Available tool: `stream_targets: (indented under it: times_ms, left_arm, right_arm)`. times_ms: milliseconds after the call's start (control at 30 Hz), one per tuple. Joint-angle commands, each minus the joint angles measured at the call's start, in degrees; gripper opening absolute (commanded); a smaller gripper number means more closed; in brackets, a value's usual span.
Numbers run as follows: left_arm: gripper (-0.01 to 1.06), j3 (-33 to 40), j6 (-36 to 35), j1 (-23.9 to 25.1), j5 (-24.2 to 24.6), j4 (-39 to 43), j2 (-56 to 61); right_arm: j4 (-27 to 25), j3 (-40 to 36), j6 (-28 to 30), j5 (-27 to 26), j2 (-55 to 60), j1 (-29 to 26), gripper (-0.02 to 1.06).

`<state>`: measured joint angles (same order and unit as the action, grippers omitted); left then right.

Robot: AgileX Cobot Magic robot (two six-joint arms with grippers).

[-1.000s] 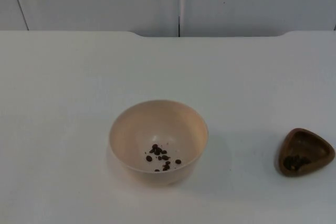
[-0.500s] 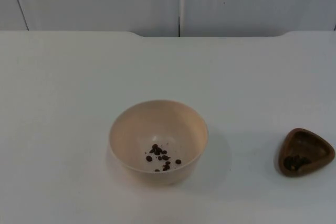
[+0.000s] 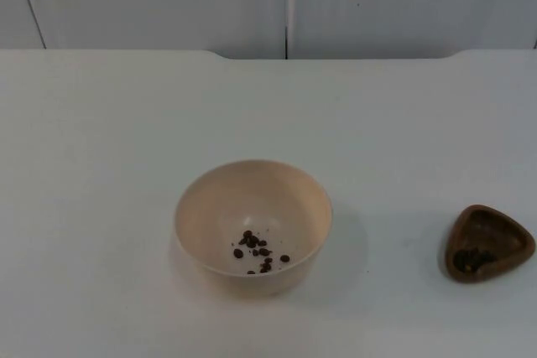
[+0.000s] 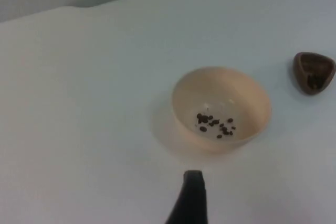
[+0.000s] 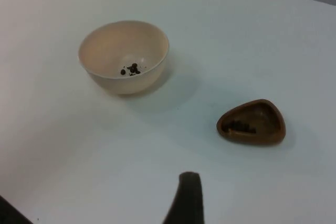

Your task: Pick up the bowl with the left hand and pour the coffee beans from the cup into the bowl with the right hand.

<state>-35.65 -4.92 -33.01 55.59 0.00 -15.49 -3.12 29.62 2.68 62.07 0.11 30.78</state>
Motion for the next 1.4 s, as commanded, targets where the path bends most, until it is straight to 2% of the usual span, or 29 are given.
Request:
stream_targets:
  times_ms: [0,267,500,1367]
  left_arm:
    - [0.71,2.4,0.1,-0.3,0.7,0.0,2.4]
    - [0.71,5.7,0.1,-0.3,0.9,0.5,15.5]
    - [0.71,7.5,-0.1,-0.3,6.1,1.3,15.5]
    - [0.71,7.3,0.1,-0.3,6.0,2.0,15.5]
  right_arm:
    - [0.0,-0.1,0.5,-0.3,-0.1,-0.1,0.68]
    - [0.0,-0.1,0.5,-0.3,-0.1,-0.1,0.68]
    - [0.1,-0.1,0.5,-0.3,-0.1,-0.1,0.68]
    - [0.0,-0.1,0.5,-0.3,-0.1,-0.1,0.68]
